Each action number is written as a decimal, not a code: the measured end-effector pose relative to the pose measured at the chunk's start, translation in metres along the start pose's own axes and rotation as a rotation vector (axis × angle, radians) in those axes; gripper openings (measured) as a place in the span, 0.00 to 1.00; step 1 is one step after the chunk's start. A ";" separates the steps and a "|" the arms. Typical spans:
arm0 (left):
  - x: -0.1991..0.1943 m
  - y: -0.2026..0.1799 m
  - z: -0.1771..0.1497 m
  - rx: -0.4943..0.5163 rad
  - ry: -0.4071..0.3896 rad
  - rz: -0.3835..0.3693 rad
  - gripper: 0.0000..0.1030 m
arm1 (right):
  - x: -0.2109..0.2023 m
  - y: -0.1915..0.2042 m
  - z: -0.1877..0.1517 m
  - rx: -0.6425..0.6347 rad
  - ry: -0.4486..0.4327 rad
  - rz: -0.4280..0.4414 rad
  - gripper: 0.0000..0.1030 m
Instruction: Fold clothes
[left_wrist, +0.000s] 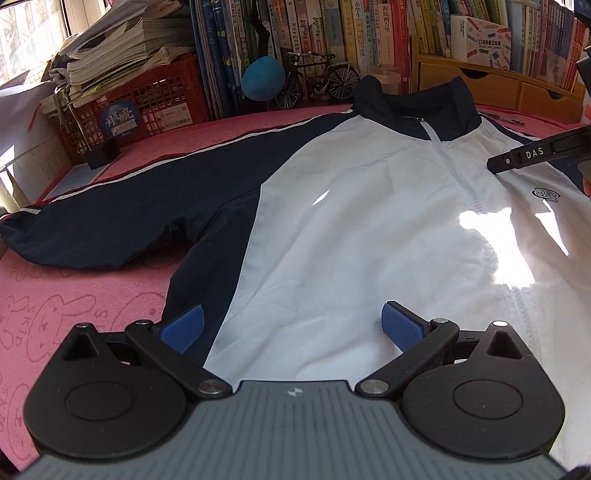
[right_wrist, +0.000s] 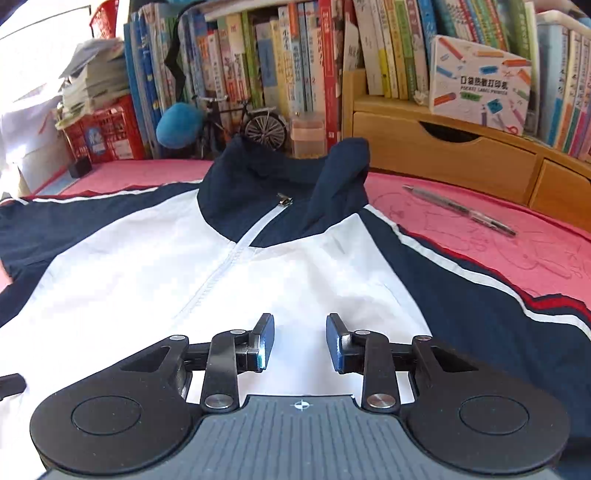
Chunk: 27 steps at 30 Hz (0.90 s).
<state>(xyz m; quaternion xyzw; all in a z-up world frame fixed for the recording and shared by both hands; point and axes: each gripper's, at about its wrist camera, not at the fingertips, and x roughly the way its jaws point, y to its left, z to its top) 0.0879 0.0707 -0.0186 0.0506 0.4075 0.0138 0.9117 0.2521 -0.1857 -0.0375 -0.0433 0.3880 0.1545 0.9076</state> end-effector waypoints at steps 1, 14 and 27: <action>0.000 0.005 -0.003 -0.016 0.001 -0.011 1.00 | 0.010 0.001 0.006 -0.015 -0.027 -0.039 0.28; -0.002 0.035 -0.030 -0.067 -0.102 -0.085 1.00 | 0.039 0.013 0.067 0.167 -0.083 -0.167 0.36; -0.014 0.040 -0.048 -0.089 -0.158 -0.099 1.00 | 0.063 0.235 0.062 -0.276 -0.024 0.190 0.41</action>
